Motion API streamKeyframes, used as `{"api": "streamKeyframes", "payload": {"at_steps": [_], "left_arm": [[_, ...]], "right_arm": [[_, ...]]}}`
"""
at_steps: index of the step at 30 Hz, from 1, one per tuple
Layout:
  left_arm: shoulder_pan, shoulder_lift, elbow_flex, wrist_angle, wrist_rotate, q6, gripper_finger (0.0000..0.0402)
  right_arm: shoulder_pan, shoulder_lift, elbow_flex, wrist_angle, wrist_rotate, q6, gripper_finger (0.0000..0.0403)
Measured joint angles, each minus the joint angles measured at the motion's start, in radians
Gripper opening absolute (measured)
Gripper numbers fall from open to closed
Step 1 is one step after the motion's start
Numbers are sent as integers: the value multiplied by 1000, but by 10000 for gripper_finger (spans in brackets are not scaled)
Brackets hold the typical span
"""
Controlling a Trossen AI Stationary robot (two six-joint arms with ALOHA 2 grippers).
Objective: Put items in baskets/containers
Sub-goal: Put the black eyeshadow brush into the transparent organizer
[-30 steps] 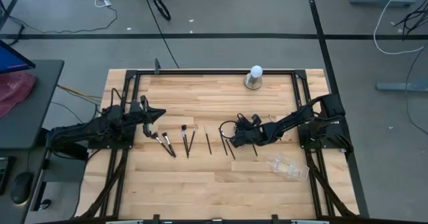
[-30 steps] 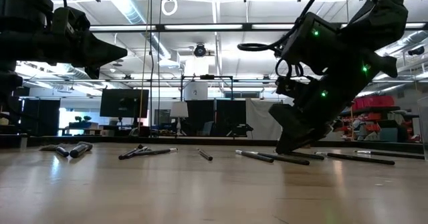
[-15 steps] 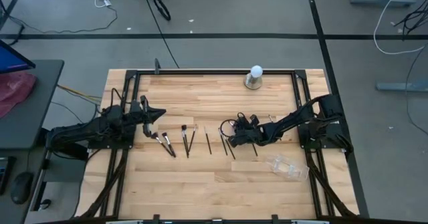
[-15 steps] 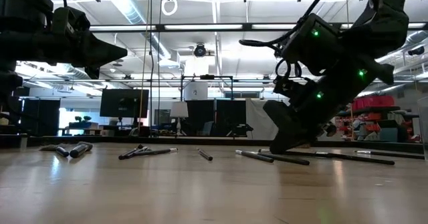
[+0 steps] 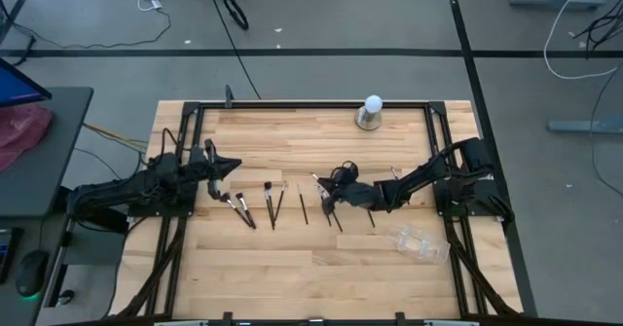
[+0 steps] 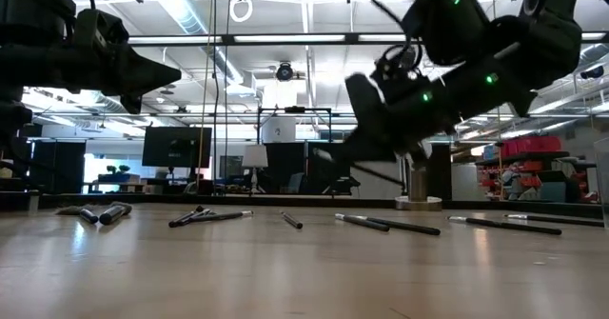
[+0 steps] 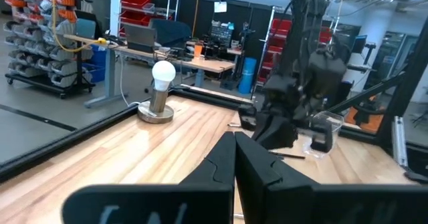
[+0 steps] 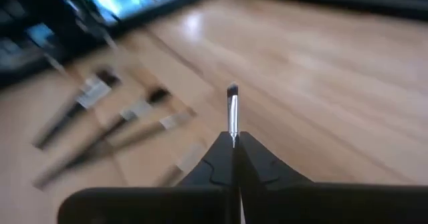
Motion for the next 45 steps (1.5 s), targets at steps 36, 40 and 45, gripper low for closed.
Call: {"api": "streamKeyframes", "payload": {"at_steps": [36,40,45], "left_arm": [[-215,1511,377,1285,228,139,205],[-215,1601,464,1293,241,126,208],[-214,1658,515,1328,281,104,194]], "right_arm": [[87,-4,243,509,-145,-578,4],[103,-5,243,509,-145,-610,4],[112,-5,243,510,-144,-634,4]]}}
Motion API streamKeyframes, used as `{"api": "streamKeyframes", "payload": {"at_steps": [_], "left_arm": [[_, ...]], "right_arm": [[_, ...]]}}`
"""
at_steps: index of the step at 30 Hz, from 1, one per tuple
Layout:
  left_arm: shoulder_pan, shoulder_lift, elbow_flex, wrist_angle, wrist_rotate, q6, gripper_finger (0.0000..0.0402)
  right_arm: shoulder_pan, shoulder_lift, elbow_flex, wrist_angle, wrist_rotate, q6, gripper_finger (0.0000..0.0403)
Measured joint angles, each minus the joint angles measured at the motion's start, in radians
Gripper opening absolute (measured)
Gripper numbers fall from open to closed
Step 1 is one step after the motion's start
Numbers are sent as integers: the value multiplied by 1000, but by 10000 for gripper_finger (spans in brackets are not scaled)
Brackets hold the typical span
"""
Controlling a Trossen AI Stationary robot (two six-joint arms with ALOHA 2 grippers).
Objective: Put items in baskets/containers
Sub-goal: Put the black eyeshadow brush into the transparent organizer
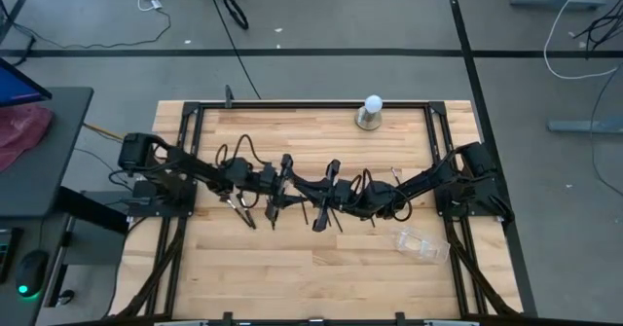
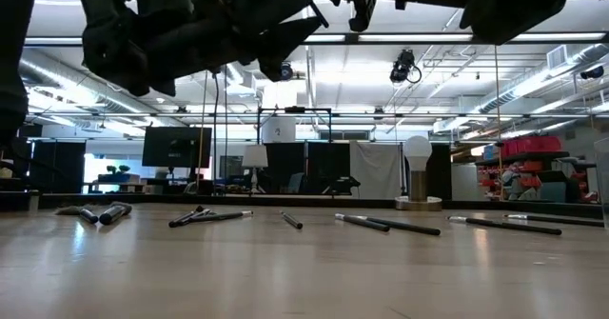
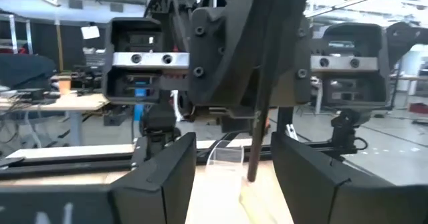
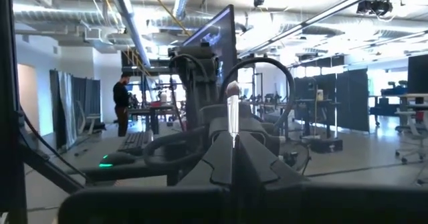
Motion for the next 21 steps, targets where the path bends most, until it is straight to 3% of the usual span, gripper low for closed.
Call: {"api": "streamKeyframes", "payload": {"at_steps": [5,14,21], "left_arm": [[0,12,8,51,66,-13,148],[-1,12,8,69,65,-25,19],[-1,5,7,-18,77,-32,16]], "right_arm": [[5,0,0,-2,2,-23,4],[7,-1,0,-21,5,-23,4],[19,-22,1,-159,48,-10,32]]}}
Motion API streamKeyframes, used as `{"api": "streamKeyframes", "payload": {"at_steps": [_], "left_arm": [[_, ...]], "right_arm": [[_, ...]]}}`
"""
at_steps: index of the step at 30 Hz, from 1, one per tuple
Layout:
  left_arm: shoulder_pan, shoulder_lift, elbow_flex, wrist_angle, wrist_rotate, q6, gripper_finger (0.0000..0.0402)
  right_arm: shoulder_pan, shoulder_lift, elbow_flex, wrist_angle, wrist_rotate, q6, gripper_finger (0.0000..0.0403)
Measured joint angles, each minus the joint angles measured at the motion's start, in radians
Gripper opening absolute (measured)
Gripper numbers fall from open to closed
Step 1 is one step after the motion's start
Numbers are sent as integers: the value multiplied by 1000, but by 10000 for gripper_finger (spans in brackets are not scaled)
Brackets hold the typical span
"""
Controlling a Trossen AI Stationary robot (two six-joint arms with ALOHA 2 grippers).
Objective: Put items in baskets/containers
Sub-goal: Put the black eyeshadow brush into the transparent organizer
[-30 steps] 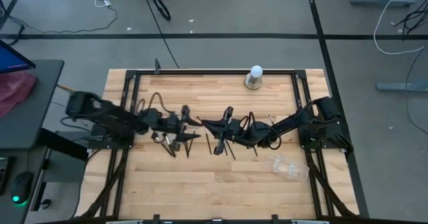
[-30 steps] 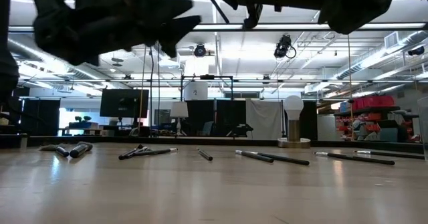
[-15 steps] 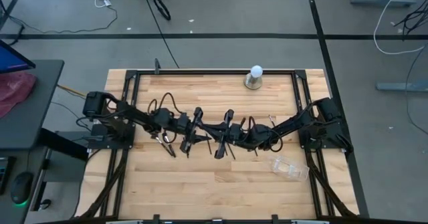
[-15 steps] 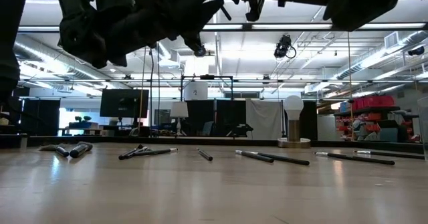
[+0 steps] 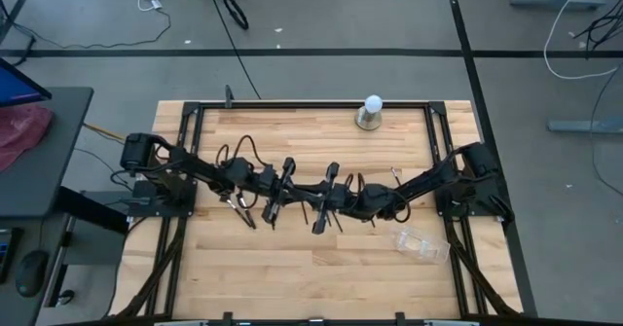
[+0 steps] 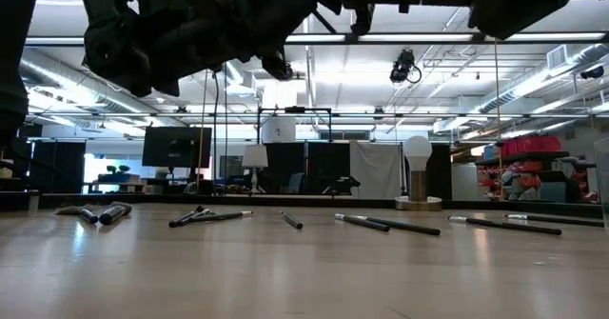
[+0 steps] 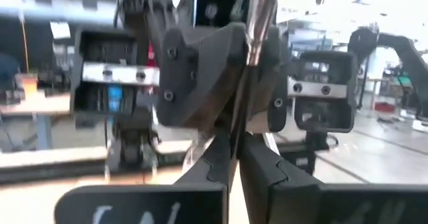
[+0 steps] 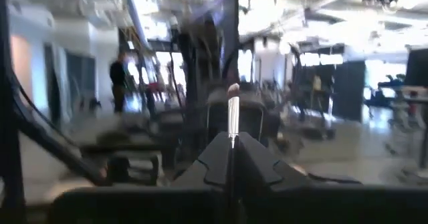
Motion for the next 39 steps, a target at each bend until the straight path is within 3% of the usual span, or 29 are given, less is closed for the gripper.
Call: {"api": "streamKeyframes", "payload": {"at_steps": [4,9,12,15,20,25,29,35,39], "left_arm": [[-1,-22,1,-151,-15,-14,16],[-6,-37,2,-305,-60,4,16],[-5,-37,3,-380,-88,23,16],[-5,-37,24,-480,-105,72,16],[-11,-37,68,-603,-115,109,16],[-17,-37,71,-622,-118,122,18],[-17,-37,71,-620,-118,121,18],[-17,-37,71,-615,-119,115,26],[-17,-37,71,-614,-119,112,34]], "right_arm": [[37,-120,-1,-367,140,119,84],[62,-295,-1,-832,110,410,164],[62,-317,-1,-904,81,485,195],[47,-291,6,-897,71,490,201],[15,-208,49,-913,72,492,186],[1,-160,83,-920,63,479,161],[0,-159,86,-911,56,473,119],[-1,-159,86,-890,37,433,19],[0,-159,86,-890,38,431,15]]}}
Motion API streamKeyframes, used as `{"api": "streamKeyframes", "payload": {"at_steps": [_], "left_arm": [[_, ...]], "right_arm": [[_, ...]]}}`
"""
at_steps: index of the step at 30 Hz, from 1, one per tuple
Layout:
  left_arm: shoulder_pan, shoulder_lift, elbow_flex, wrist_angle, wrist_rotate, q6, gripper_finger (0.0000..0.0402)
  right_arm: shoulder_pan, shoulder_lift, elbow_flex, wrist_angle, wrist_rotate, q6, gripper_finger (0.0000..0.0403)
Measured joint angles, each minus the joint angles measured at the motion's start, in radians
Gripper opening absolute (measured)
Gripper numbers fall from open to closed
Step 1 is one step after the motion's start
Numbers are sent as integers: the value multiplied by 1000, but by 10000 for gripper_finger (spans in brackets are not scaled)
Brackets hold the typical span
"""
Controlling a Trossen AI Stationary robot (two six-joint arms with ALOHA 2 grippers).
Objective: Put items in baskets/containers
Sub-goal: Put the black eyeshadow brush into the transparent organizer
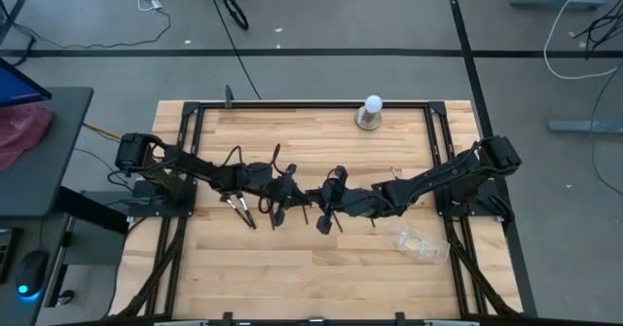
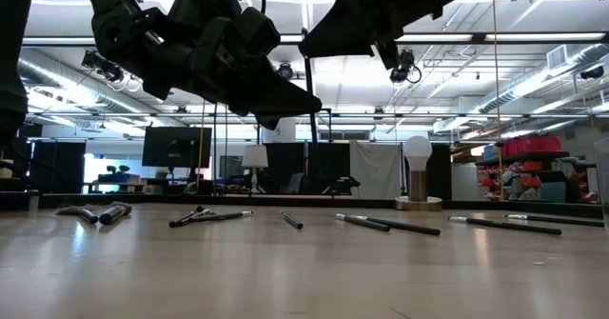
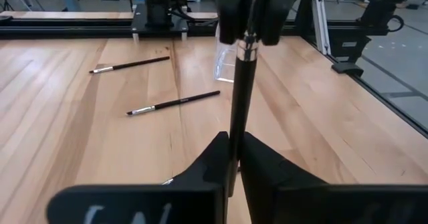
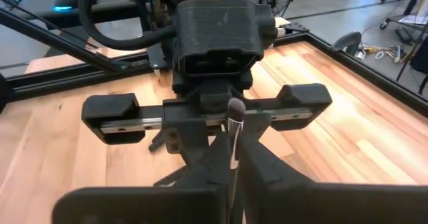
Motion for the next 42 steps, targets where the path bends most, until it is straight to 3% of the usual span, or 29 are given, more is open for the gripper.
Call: {"api": "streamKeyframes", "payload": {"at_steps": [4,8,13,17,28,33,42], "left_arm": [[1,0,0,4,13,1,61],[-1,0,1,-4,43,1,114],[0,0,1,-10,40,1,177],[0,0,0,-19,39,2,204],[0,0,0,-26,39,1,196],[0,0,0,-26,38,1,193],[0,0,0,-25,38,0,193]], "right_arm": [[36,-33,8,-75,66,11,6],[115,-119,76,-333,168,165,5],[232,-201,196,-822,220,573,3],[342,-229,231,-1114,226,925,2],[547,-233,233,-1688,214,1644,1],[555,-233,194,-1720,120,1725,1],[547,-227,20,-1480,71,1723,4]]}}
